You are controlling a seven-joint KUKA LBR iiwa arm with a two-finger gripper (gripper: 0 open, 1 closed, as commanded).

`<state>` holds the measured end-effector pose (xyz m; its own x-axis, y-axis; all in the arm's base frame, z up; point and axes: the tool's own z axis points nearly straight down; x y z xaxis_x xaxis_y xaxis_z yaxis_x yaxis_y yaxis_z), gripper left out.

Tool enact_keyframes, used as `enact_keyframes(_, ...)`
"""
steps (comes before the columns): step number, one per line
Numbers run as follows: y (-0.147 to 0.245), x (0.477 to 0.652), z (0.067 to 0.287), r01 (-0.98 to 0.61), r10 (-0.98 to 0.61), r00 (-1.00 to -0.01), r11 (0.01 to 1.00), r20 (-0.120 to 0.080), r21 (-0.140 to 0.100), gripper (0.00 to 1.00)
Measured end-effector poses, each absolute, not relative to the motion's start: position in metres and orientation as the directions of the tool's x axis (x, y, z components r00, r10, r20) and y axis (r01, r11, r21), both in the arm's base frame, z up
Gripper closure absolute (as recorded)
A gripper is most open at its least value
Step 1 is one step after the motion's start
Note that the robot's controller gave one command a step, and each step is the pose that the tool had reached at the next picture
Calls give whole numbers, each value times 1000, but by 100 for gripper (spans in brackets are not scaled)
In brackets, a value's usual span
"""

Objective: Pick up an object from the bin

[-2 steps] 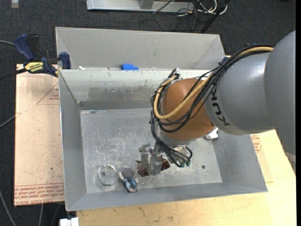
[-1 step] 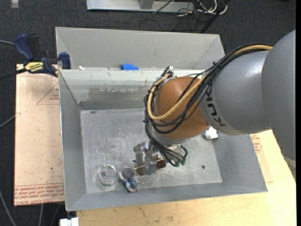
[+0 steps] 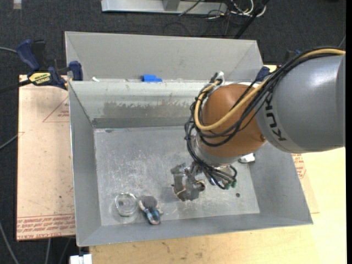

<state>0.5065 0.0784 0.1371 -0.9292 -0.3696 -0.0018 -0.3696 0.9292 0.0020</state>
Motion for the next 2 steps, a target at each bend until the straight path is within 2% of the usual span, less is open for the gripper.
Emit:
enact_keyframes(1,70,520,143,-354,-354,-935,935,0,-3,100)
enact_keyframes(2,76,530,189,-366,-366,-931,931,1,2,100)
